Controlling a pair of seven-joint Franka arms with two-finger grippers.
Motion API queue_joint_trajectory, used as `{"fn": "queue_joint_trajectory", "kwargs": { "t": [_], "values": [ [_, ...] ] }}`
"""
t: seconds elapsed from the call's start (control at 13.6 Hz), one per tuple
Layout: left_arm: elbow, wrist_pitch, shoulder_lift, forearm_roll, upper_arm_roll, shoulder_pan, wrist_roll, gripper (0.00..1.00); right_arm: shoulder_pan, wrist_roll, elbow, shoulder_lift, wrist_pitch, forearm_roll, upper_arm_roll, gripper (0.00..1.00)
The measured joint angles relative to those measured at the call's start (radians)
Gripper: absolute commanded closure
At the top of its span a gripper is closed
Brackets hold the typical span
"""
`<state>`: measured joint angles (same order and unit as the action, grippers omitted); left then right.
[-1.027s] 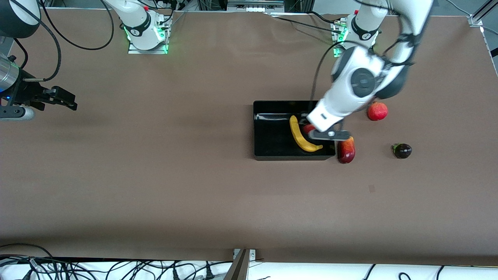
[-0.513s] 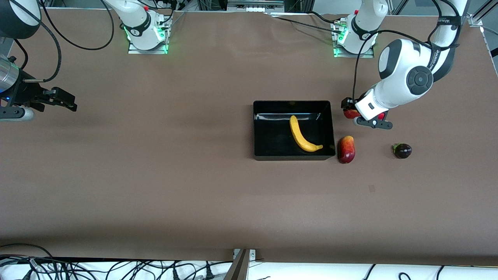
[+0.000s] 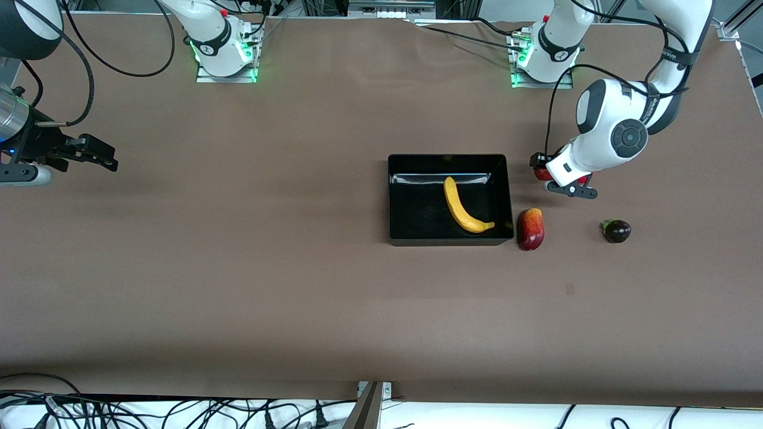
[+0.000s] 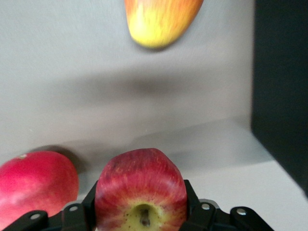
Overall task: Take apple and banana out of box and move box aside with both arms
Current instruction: 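Lower the apple onto the table, open the left gripper, rise, then move the left gripper over the yellow banana in the tray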
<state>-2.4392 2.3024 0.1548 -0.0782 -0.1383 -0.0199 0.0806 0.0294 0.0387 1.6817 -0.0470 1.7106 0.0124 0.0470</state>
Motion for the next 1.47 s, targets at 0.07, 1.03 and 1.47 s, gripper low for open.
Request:
{"fn": "queue_joint_trajectory", "kwargs": {
  "t": [0.07,1.03,1.47],
  "values": [
    [-0.009,0.019,0.015,0.000,0.000,-0.001,0.003,1.00,0.000,0.000,0.000,0.000,0.001,0.000,0.000,0.00],
    [0.022,0.018,-0.017,0.001,0.000,-0.033,0.036,0.00,0.000,0.000,0.000,0.000,0.006,0.000,0.000,0.00],
    [0.069,-0.114,-0.232,-0.060,-0.034,0.092,-0.047,0.00,0.001,0.000,0.000,-0.003,0.027,0.000,-0.002,0.00]
  ]
}}
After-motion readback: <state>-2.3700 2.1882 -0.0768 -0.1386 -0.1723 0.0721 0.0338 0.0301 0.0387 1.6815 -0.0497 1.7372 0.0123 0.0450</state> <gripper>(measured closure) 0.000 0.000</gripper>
